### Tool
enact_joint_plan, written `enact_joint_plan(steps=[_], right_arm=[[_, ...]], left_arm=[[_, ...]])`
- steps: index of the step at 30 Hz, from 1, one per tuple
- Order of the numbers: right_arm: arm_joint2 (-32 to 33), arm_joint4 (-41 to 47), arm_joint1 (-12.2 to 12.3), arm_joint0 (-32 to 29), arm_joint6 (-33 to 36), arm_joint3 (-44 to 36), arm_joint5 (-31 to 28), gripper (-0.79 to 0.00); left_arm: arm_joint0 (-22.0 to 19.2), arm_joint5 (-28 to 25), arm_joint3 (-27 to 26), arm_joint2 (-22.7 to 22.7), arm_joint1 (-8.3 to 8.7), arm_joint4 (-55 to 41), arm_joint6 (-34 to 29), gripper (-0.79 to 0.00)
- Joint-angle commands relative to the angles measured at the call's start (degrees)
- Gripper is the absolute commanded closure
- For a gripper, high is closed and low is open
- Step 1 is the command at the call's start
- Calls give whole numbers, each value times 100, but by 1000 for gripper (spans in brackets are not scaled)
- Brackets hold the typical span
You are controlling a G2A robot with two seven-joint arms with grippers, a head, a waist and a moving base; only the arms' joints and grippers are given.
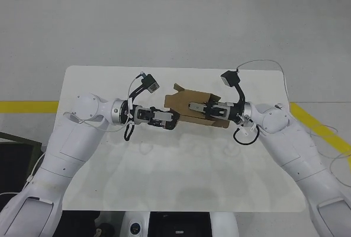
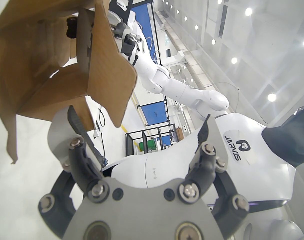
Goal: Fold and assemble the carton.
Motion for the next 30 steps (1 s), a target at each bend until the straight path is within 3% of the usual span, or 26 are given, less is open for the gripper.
enact_joint_plan(steps=[1,30], right_arm=[[14,-28,-12,-6,-64,7,8,0],[155,-129,-145,-54,-129,-61,73,0]], left_arm=[[0,1,-23,14,-6,2,-9,-785],[14,41,60,-44,-35,11,-53,-785]])
